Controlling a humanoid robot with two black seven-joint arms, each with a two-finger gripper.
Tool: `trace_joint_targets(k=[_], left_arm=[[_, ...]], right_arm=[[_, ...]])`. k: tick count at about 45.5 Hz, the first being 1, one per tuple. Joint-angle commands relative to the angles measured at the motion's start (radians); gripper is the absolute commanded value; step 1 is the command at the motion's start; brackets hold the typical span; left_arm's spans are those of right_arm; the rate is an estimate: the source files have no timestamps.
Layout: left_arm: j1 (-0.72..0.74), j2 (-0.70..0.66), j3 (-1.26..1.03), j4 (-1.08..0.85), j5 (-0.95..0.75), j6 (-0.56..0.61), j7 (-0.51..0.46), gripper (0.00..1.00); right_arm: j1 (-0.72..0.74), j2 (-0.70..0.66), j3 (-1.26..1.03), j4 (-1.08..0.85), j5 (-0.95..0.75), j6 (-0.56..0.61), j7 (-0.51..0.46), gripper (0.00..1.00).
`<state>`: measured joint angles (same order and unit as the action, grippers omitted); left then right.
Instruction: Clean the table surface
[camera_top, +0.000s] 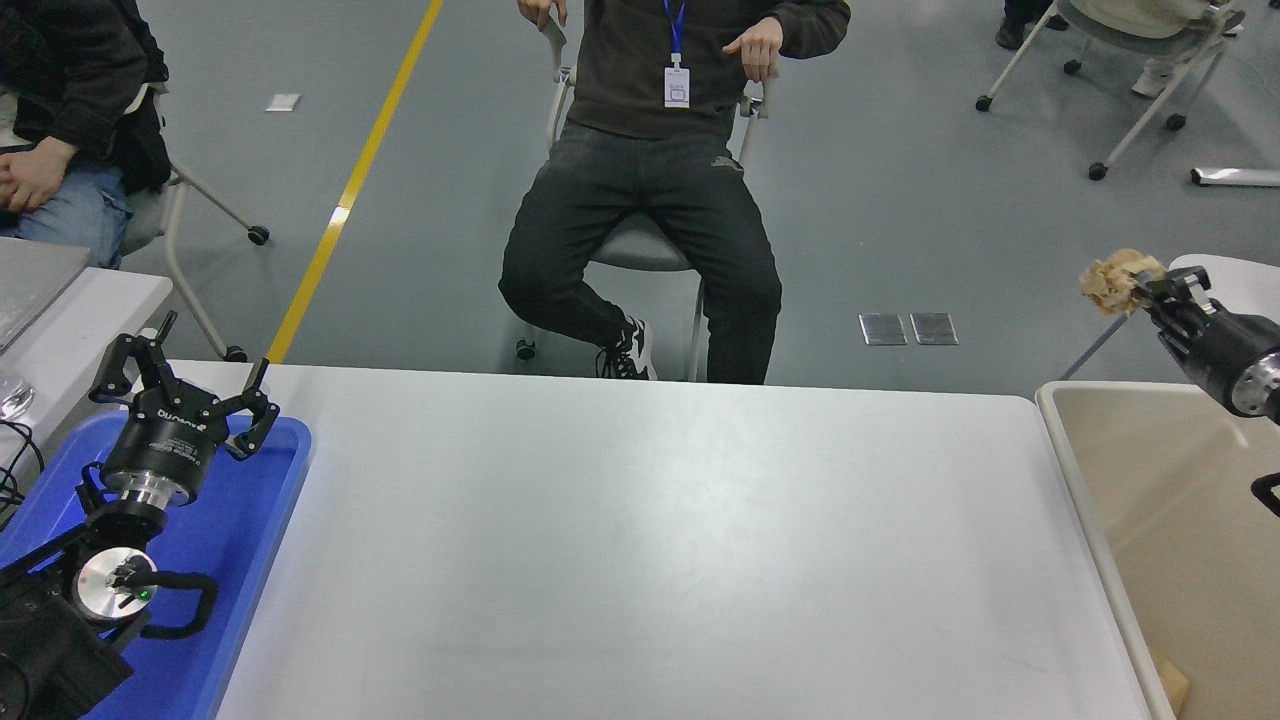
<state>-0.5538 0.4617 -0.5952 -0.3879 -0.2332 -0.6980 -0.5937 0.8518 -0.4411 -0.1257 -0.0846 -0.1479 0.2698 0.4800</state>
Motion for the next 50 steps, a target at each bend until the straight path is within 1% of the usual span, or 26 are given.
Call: trace_joint_targets(k=[1, 8, 17, 27, 35, 50], left_arm=[[0.0, 0.0, 0.0, 0.0, 0.0, 0.0, 0.0, 1.0], [0.0, 0.0, 0.0, 0.001, 0.0, 0.0, 0.0, 1.0], [0.0, 0.0, 0.0, 0.0, 0.0, 0.0, 0.0, 1.0], [0.0, 0.0, 0.0, 0.001, 0.0, 0.0, 0.0, 1.0], [0.0, 0.0, 0.0, 0.001, 0.0, 0.0, 0.0, 1.0], [0.0, 0.0, 0.0, 0.0, 0.0, 0.0, 0.0, 1.0]], right_arm=[[-0.097, -0.039, 0.074, -0.033, 0.031, -0.052, -0.145, 0.0], [-0.14, -0.042, 0.087, -0.033, 0.03, -0.096, -0.213, 0.0], [-0.184, -0.036, 0.089, -0.032, 0.031, -0.144, -0.323, 0.0], [-0.224, -0.024, 0.084, -0.027, 0.024, -0.144, -0.333, 0.0], [-0.263, 0.019, 0.072, -0.027, 0.011, -0.144, -0.333, 0.0], [-0.28, 0.081, 0.07, -0.027, 0.011, -0.146, -0.333, 0.0]])
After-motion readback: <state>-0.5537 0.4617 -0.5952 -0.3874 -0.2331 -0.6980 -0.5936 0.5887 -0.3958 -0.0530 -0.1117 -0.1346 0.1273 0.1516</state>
